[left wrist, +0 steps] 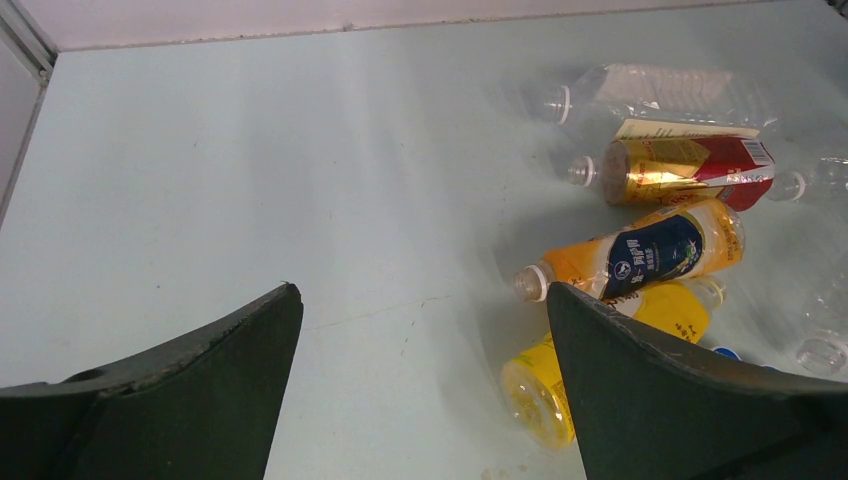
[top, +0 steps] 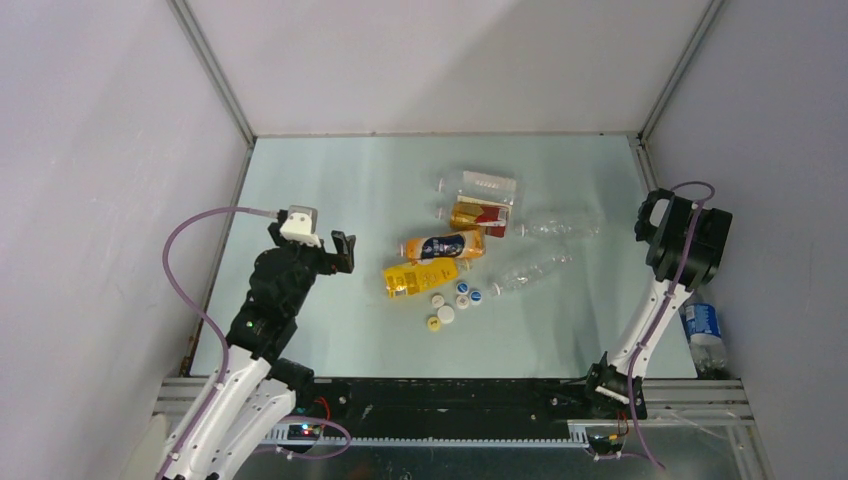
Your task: Screw on the bottle caps
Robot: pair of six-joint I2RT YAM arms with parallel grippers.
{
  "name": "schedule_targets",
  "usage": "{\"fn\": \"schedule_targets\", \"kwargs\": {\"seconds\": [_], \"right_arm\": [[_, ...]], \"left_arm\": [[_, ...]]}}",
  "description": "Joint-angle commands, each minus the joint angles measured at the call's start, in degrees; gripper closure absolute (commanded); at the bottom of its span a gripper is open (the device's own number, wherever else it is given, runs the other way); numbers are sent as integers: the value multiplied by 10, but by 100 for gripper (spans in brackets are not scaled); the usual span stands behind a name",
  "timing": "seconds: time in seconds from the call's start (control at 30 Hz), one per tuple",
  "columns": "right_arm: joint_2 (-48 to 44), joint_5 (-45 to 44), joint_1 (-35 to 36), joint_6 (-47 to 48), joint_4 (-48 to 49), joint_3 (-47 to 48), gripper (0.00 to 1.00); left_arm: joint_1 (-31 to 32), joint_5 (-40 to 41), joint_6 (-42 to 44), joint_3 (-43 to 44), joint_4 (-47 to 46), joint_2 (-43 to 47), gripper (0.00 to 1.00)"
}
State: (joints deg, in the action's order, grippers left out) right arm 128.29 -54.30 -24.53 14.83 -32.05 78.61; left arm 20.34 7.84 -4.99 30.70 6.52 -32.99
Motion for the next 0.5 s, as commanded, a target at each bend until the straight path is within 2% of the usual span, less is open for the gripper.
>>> {"fn": "schedule_targets", "kwargs": {"seconds": [0.0,0.2,0.47], "right_arm": [[49,30,-13,19,-32,1,58],[40,42,-11,12,-41,16,67],[-29,35,42,-22,-54,41,85]], "left_arm": [[2,-3,3,0,-24,-3,0],[0,-5,4,1,-24,-1,0],[-5,-5,3,-1,-27,15,0]]}}
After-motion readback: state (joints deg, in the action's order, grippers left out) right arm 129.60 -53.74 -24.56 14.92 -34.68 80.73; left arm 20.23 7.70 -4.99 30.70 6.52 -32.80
